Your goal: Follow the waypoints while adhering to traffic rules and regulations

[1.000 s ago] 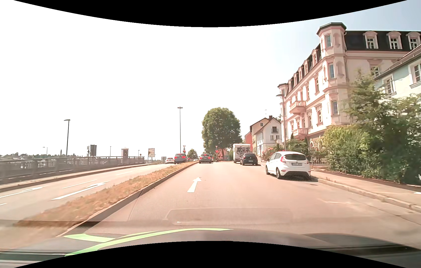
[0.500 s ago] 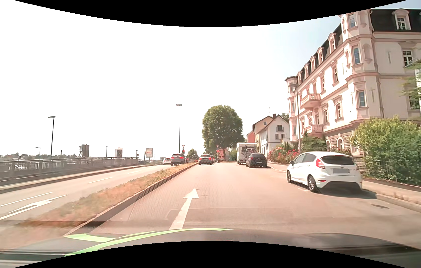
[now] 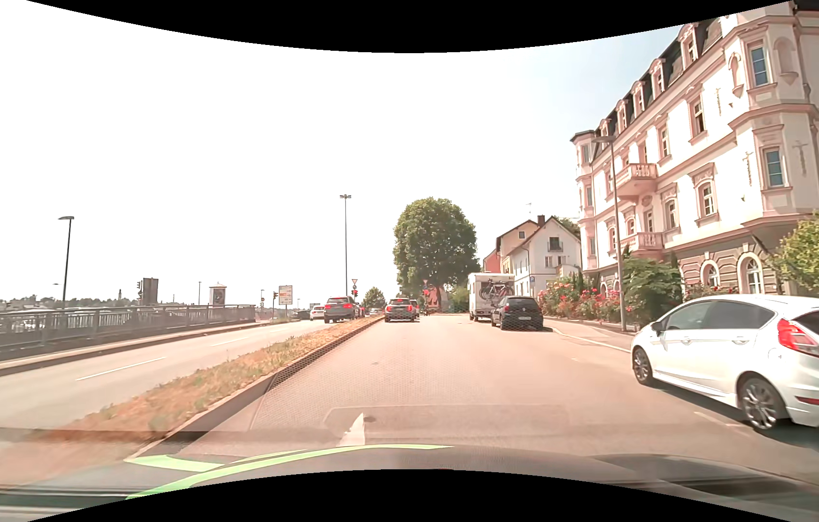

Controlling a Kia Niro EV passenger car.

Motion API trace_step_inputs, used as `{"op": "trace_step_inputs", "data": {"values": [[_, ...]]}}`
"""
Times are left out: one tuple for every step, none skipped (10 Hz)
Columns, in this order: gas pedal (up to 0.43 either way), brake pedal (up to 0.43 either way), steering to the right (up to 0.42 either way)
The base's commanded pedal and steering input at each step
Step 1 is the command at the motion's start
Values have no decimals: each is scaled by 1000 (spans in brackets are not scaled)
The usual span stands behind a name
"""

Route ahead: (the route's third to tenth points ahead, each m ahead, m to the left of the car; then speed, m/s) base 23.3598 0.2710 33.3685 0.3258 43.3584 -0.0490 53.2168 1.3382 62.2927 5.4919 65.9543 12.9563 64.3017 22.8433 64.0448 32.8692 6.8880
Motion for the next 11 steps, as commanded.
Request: {"op": "trace_step_inputs", "data": {"values": [[0, 49, -5], [0, 49, -4], [0, 49, -1], [0, 49, 1], [0, 49, 1], [0, 49, 3], [0, 49, 3], [0, 49, 3], [0, 43, 3], [0, 49, 5], [0, 49, 6]]}}
